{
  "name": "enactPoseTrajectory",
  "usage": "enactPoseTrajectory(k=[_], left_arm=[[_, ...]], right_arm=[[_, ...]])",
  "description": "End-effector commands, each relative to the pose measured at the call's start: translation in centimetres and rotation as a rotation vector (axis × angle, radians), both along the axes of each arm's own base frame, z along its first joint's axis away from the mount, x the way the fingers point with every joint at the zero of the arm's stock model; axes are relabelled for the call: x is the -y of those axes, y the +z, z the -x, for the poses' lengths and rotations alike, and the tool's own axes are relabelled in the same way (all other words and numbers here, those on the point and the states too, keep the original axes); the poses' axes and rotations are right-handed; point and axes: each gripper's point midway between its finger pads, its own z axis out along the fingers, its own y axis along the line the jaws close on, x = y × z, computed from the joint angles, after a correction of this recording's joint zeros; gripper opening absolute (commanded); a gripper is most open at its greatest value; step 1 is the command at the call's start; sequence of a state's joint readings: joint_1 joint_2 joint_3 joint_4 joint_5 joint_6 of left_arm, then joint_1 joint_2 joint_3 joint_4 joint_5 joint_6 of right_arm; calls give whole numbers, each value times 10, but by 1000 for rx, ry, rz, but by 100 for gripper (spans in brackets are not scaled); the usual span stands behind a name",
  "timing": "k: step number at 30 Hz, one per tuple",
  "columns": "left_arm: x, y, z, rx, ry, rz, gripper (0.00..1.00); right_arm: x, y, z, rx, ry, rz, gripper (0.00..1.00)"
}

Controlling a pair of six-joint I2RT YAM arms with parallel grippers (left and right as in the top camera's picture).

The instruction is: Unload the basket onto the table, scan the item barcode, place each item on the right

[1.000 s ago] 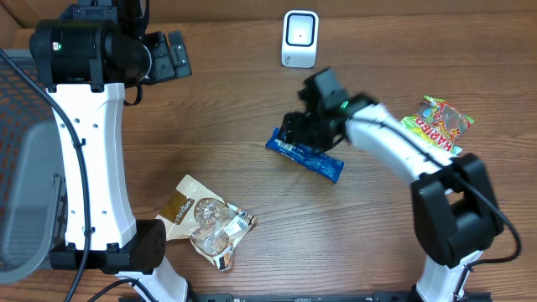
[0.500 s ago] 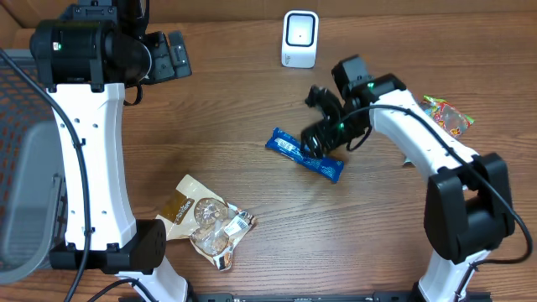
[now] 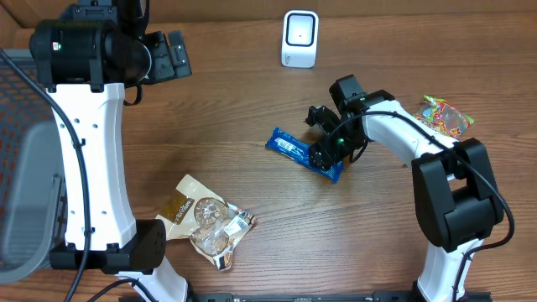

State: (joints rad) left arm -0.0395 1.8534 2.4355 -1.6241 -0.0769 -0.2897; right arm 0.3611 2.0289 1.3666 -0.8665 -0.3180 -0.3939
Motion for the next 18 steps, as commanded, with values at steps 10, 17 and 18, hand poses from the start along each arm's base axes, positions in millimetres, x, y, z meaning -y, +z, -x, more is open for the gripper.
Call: enactPoseTrajectory(k=[10, 17, 18], left_arm=[[4, 0, -2, 5, 2, 0, 100], [4, 0, -2, 5, 2, 0, 100], [4, 1, -2, 5, 2, 0, 100]], right_arm=[[-4, -26, 34, -182, -33, -43, 59], [1, -36, 55, -269, -102, -28, 28], [0, -35, 57, -279, -102, -37, 23]])
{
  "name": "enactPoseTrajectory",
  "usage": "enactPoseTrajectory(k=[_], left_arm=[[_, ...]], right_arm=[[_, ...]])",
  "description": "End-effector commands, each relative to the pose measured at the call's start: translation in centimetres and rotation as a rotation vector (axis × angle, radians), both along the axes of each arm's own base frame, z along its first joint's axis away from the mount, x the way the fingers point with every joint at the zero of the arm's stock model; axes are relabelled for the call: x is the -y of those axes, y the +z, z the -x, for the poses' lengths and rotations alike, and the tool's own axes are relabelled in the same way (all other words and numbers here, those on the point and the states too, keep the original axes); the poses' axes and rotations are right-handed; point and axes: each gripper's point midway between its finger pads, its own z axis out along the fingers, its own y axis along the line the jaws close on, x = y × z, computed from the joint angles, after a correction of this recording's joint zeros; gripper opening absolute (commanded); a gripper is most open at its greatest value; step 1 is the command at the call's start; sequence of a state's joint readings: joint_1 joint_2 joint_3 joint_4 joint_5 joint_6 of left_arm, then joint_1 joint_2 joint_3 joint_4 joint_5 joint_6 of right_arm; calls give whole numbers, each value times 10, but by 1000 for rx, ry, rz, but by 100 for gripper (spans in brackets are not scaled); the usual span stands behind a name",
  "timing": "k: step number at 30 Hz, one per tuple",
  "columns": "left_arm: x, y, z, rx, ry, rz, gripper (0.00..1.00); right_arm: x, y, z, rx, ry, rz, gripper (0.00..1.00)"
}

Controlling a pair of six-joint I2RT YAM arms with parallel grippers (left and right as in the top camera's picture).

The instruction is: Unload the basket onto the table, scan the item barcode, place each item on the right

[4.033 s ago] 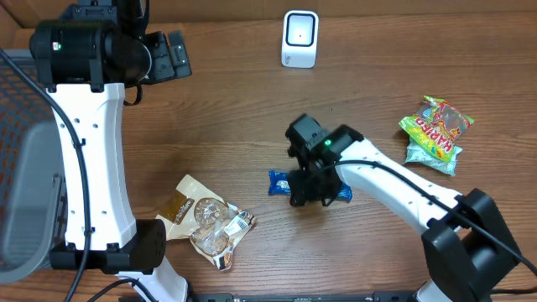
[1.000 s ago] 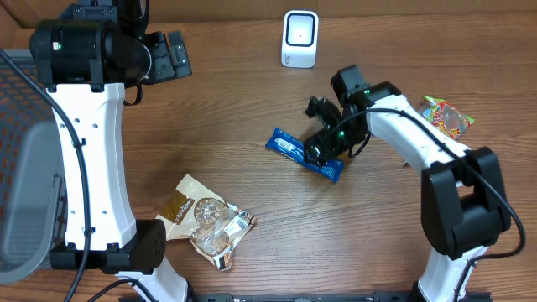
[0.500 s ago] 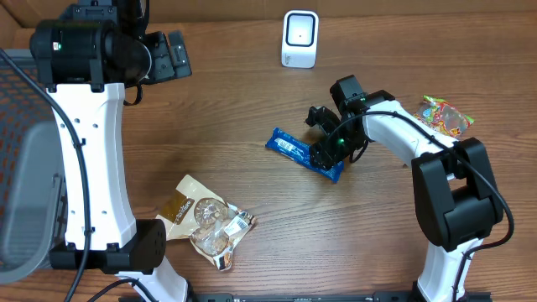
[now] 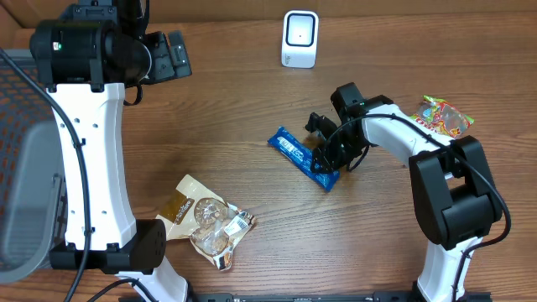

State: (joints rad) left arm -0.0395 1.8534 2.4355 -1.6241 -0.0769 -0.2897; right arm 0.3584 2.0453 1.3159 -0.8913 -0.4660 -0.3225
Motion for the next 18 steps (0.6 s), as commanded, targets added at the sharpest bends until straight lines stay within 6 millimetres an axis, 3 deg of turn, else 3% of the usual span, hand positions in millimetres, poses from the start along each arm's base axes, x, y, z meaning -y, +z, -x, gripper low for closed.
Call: enactPoseTrajectory(k=[1, 3, 5, 10, 14, 18], left_arm=[[4, 0, -2, 5, 2, 0, 100], [4, 0, -2, 5, 2, 0, 100], [4, 0, -2, 5, 2, 0, 100], [4, 0, -2, 5, 2, 0, 100], [4, 0, -2, 5, 2, 0, 100], [4, 0, -2, 5, 2, 0, 100]], right_arm=[[10, -26, 27, -126, -31, 48, 17], [6, -23, 30, -144, -33, 20, 7], [2, -19, 33, -166, -37, -7, 4], [-6, 0, 33, -227, -63, -89, 4], [-17, 29, 19, -239, -86, -194, 4], [-27, 70, -5, -138, -72, -244, 4]])
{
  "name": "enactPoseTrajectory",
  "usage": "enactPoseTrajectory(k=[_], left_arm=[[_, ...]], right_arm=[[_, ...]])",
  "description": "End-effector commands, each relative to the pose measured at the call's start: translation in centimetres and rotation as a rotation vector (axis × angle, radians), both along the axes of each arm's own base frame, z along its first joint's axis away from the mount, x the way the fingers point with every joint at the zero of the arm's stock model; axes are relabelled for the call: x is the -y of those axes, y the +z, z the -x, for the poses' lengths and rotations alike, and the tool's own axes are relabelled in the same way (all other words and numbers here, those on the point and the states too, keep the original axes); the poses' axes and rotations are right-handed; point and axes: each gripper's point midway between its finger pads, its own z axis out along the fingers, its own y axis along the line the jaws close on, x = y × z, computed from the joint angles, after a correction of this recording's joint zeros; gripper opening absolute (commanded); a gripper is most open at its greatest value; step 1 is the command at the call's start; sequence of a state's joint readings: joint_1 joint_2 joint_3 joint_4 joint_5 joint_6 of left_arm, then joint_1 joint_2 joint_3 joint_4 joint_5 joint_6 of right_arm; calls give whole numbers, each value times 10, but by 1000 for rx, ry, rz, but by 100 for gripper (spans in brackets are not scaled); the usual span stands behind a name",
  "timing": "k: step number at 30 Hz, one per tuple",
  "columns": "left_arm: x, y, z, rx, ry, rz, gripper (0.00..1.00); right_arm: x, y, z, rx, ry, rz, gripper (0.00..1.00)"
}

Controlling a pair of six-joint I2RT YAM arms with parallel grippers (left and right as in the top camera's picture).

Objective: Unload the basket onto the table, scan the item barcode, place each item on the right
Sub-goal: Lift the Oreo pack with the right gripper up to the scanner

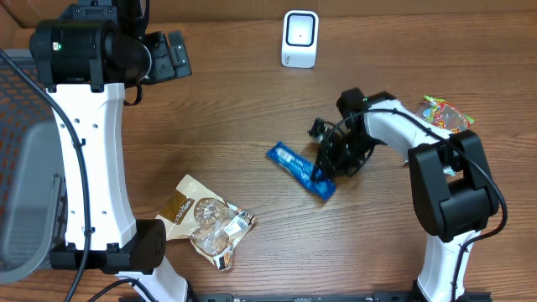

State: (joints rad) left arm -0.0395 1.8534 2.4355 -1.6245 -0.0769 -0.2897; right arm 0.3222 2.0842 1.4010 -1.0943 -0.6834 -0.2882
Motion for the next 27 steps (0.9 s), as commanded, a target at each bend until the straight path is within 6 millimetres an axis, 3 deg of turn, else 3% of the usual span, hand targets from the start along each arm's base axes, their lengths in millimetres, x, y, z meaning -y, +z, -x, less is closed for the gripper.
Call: enactPoseTrajectory(k=[1, 8, 13, 19, 27], left_arm=[[4, 1, -2, 5, 2, 0, 100], [4, 1, -2, 5, 2, 0, 100], [4, 1, -2, 5, 2, 0, 100], [4, 1, -2, 5, 2, 0, 100], [4, 1, -2, 5, 2, 0, 100]], right_arm=[[-16, 55, -30, 140, -8, -108, 4], [-17, 161, -52, 466, -3, -159, 4], [-7, 224, -39, 691, 33, -184, 4], [1, 280, -14, 899, 99, -234, 4], [9, 324, 14, 1065, 135, -271, 4]])
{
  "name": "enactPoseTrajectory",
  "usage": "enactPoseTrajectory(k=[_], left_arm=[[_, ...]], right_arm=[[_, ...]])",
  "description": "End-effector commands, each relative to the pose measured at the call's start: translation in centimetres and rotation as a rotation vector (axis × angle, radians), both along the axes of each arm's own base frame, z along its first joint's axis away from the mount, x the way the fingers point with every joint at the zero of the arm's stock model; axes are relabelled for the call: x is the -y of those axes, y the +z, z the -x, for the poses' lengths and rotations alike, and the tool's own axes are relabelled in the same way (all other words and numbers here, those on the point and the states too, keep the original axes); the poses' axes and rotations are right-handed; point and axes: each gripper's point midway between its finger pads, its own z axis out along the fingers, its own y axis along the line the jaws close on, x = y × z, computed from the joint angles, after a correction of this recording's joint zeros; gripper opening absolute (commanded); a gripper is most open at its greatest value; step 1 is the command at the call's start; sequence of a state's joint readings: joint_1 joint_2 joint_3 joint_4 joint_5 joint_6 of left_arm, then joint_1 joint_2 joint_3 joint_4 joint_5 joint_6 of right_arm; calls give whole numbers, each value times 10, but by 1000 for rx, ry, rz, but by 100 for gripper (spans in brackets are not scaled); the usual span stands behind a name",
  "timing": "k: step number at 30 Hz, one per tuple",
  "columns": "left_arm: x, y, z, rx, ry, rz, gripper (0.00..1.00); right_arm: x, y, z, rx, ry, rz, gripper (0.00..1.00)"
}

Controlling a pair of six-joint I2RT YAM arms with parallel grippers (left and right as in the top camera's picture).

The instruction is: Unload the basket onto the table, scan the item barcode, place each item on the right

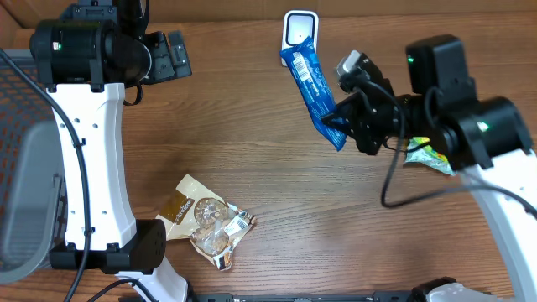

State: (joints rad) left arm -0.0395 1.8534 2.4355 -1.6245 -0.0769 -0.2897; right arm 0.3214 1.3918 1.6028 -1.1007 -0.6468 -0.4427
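Observation:
A blue snack bar wrapper (311,88) hangs in the air, gripped at its lower end, with my right gripper (340,124) shut on it. Its upper end reaches in front of the white barcode scanner (299,28) that stands at the back middle of the table. The right arm is raised high toward the camera. My left gripper (174,54) rests at the upper left, far from the wrapper; whether it is open or shut does not show.
A clear bag of cookies with a tan label (208,221) lies front left on the wooden table (252,168). A colourful candy bag (428,151) is partly hidden under the right arm. The left arm's white column (88,151) stands along the left side.
The blue wrapper lay on the table with my right gripper at its right end. Now the gripper holds it up in the air, its top end in front of the scanner.
My right gripper was down at the blue wrapper's right end on the table through all three earlier moments, and the wrapper shifted a little on the wood. Now the wrapper is off the table, held up by the scanner. The left arm stayed put.

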Motion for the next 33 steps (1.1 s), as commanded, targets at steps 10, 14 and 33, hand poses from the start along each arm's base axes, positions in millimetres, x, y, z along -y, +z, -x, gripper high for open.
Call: enactPoseTrajectory(k=[10, 14, 33], left_arm=[[4, 1, -2, 5, 2, 0, 100], [4, 1, -2, 5, 2, 0, 100], [4, 1, -2, 5, 2, 0, 100]], right_arm=[[0, 30, 2, 104, 4, -43, 4], [-3, 23, -12, 55, -37, -54, 4], [31, -106, -173, 200, -978, 463, 4]])
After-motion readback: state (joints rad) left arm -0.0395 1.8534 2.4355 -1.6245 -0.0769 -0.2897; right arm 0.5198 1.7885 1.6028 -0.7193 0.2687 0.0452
